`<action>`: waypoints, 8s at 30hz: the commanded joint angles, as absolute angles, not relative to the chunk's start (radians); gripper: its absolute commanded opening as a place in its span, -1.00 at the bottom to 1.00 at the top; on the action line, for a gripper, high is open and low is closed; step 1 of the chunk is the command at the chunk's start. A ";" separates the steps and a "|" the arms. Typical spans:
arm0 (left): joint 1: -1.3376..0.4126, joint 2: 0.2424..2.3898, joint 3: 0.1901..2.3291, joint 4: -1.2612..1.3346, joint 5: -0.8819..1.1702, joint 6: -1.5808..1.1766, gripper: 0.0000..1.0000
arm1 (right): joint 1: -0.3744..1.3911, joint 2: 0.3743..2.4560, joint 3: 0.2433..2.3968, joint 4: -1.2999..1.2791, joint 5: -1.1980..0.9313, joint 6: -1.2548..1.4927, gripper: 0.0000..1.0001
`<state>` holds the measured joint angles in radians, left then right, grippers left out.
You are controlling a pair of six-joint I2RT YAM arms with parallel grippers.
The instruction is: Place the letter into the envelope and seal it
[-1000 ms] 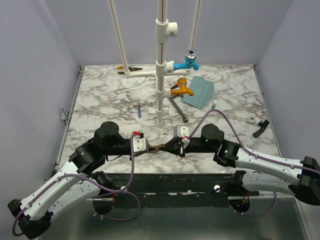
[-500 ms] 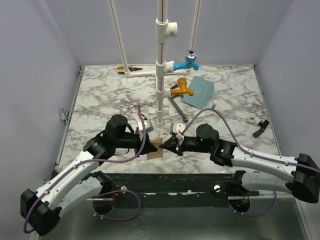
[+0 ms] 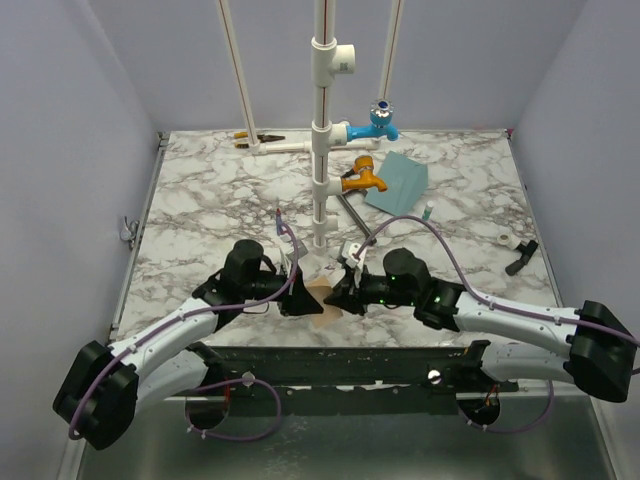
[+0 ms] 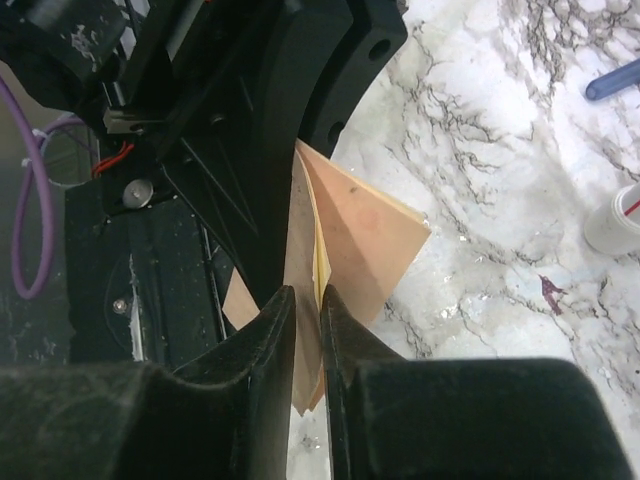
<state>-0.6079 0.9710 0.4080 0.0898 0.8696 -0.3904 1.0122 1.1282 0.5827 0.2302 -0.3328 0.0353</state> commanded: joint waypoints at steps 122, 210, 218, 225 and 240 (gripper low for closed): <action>-0.331 0.601 0.150 0.314 0.833 -0.472 -1.00 | 0.108 1.128 1.154 -0.911 -0.627 0.281 -0.99; -0.540 0.752 0.356 0.143 0.861 0.120 0.83 | 0.819 1.158 0.635 -0.150 -0.285 0.426 -0.99; -0.727 0.822 0.385 -0.126 0.608 1.010 0.78 | 0.748 1.163 0.778 -0.446 -0.144 0.421 -0.99; -0.846 0.992 0.402 -0.127 0.551 1.165 0.91 | 0.640 1.174 0.788 -0.528 -0.135 0.382 -0.99; -0.913 1.122 0.401 -0.109 0.508 1.287 0.53 | 0.632 1.262 0.717 -0.426 -0.233 0.395 -0.99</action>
